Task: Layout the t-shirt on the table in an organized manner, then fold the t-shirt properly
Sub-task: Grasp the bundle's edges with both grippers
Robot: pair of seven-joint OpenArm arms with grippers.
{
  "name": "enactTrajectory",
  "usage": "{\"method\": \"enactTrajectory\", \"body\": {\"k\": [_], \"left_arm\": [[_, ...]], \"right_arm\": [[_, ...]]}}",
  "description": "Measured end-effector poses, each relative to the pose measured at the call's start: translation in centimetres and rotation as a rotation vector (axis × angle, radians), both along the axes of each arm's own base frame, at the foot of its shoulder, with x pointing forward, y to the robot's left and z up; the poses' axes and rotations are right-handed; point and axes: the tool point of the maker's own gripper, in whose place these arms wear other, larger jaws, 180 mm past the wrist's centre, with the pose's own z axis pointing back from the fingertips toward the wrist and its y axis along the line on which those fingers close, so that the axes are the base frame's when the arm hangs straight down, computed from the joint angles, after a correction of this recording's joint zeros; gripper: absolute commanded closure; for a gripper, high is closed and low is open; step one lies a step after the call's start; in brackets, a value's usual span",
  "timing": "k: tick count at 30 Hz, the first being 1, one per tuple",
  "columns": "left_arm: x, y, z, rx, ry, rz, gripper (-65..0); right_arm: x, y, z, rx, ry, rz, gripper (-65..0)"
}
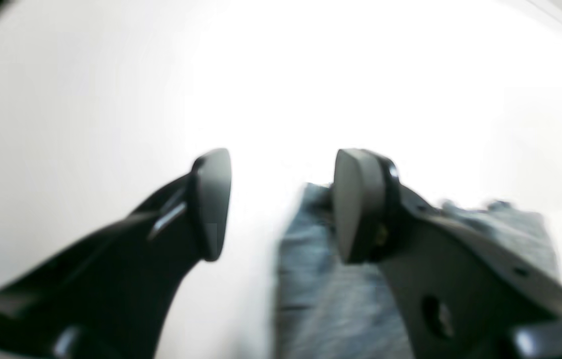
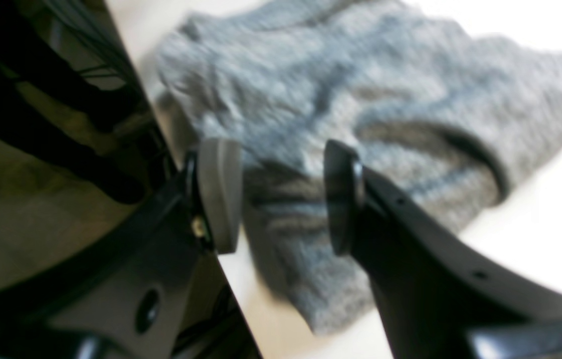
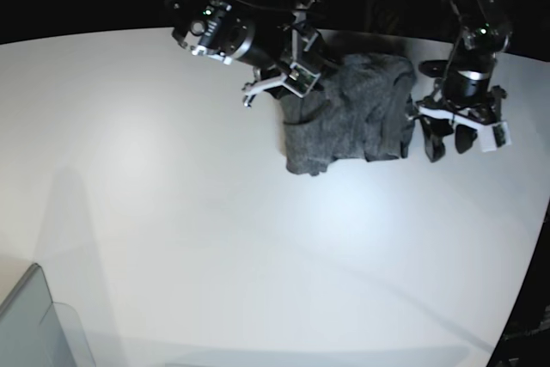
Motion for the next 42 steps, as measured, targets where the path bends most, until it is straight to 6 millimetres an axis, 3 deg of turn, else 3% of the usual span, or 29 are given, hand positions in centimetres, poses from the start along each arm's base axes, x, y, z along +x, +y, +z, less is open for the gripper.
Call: {"method": "enactTrajectory", "body": {"k": [3,7,11,19,29,32,35,39,42], "left_arm": [[1.6,-2.0,-0.2,-0.031,-0.020,-0.052,-32.5],[1.8,-3.6,-4.1,-0.082,0.083,-0.086,-32.5],[1.8,-3.2,-4.9,-0.084,0.098,-0.079,-32.5],[1.0,-3.3,-8.6,-0.097,0.199,-0.100,-32.2],[2.4,-3.5,-7.8,-0.110,0.169,-0.100,-32.1],[2.7,-4.7,-7.8,-0.108,0.170,-0.134,-32.2],[3.0,-6.1,-8.3,-0.126,0.181,-0.164,-32.2],[2.9,-6.1,-9.4,-0.137,0.204,-0.158,-31.7],[3.3,-6.0,-9.2,-0.139,0.198,-0.158,-23.3]], "right_arm": [[0.0,-0.9,-0.5,-0.010,0.019,-0.030,-27.7],[0.7,-1.7,-0.6,-0.019,0.012,-0.057,-27.7],[0.4,-1.7,-0.8,-0.019,0.021,-0.056,-27.7],[0.5,-1.7,-0.8,-0.021,0.019,-0.055,-27.7],[0.3,-1.7,-0.8,-0.020,0.023,-0.056,-27.7],[0.2,-1.7,-0.9,-0.021,0.027,-0.056,-27.7],[-0.1,-1.7,-1.0,-0.019,0.033,-0.056,-27.7],[-0.2,-1.7,-1.1,-0.021,0.036,-0.055,-27.7],[-0.2,-1.7,-1.1,-0.021,0.036,-0.055,-27.7]]}}
